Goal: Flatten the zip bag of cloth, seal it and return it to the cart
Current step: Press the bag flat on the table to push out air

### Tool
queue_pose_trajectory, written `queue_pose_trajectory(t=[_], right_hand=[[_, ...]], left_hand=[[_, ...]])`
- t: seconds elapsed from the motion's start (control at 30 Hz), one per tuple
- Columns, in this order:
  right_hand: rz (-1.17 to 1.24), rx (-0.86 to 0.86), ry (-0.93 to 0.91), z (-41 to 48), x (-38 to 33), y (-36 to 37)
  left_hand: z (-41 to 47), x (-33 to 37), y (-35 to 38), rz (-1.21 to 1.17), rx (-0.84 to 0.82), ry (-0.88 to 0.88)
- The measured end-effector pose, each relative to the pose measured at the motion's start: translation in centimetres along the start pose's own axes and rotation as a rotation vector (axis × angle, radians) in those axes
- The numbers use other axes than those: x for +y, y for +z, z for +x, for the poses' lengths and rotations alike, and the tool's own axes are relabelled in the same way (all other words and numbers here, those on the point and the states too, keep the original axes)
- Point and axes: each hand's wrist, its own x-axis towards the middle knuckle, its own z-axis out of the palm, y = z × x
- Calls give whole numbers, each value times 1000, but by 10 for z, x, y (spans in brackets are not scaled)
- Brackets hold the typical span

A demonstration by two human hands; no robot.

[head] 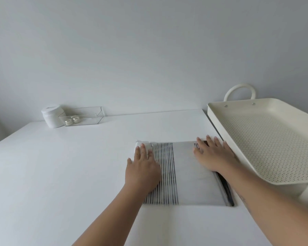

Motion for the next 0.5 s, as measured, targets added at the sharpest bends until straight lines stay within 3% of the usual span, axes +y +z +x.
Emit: queue_pose_trajectory(t=[0.1, 0.2, 0.3, 0.5], right_hand=[[-66, 17, 0, 3, -12, -19], [55, 175, -281, 0, -57, -31], [300, 50, -514, -14, -104, -20], [122, 7, -389, -3, -94, 9]], left_hand=[[-1, -1, -1, -18, -8, 24], [-3, 3, -2, 1, -3, 19], [-3, 5, -1, 43, 0, 23], [0, 5, 4, 46, -7, 16]])
